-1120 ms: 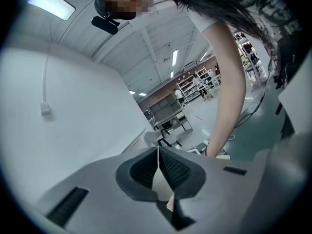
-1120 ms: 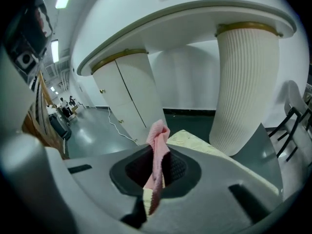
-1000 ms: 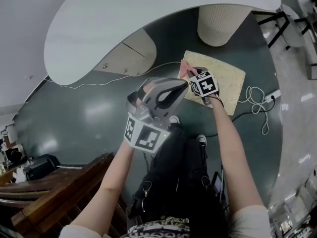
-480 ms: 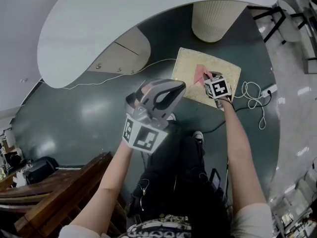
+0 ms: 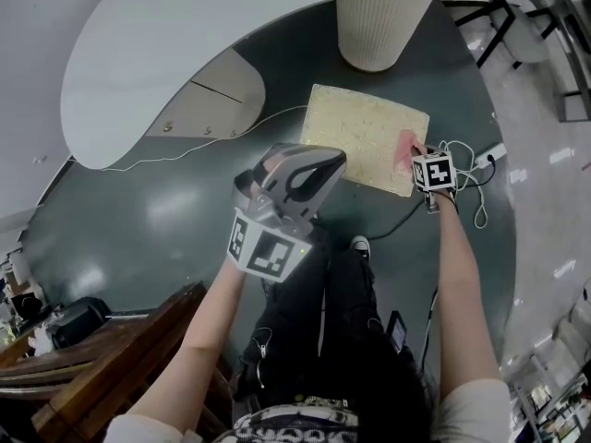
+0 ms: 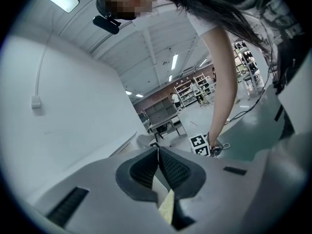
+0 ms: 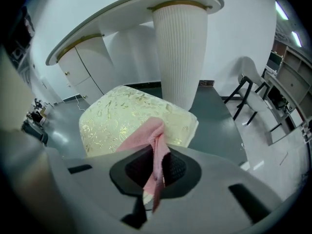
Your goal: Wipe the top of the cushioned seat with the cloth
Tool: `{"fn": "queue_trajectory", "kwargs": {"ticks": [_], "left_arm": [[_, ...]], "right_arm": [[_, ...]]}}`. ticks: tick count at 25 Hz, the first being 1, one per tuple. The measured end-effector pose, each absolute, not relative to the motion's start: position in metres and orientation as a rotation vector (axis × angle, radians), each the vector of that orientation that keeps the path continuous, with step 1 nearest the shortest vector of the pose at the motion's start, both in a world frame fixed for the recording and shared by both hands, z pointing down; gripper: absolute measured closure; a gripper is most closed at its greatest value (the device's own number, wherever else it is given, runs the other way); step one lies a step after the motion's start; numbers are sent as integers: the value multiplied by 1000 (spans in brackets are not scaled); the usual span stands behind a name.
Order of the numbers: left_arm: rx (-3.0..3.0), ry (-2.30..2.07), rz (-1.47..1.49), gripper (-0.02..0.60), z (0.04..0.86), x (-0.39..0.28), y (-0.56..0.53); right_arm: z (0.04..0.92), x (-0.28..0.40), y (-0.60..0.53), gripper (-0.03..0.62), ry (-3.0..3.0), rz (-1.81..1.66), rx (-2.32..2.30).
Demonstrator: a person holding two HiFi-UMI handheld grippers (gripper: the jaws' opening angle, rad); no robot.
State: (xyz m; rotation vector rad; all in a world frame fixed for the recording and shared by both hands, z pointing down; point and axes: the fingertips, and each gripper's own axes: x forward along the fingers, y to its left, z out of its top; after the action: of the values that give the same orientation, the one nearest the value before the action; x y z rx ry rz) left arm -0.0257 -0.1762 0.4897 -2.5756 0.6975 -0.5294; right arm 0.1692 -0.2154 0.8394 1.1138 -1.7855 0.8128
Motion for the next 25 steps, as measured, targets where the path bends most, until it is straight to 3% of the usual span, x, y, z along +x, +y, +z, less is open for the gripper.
{"fn": "queue_trajectory", "kwargs": {"ticks": [9,20,25], "left_arm": [[-2588,700,-534,575,467,-15,-166],[-2583,776,-598,575,460,-60,-175],[-2590,824,-620,575,464,-79,-180]], "right_arm": [[810,176,-200,583,-1801,800,1096],[778,-31,-210,583,-2141,798,853],[792,-94,-201,583,-2161,801,743]]}}
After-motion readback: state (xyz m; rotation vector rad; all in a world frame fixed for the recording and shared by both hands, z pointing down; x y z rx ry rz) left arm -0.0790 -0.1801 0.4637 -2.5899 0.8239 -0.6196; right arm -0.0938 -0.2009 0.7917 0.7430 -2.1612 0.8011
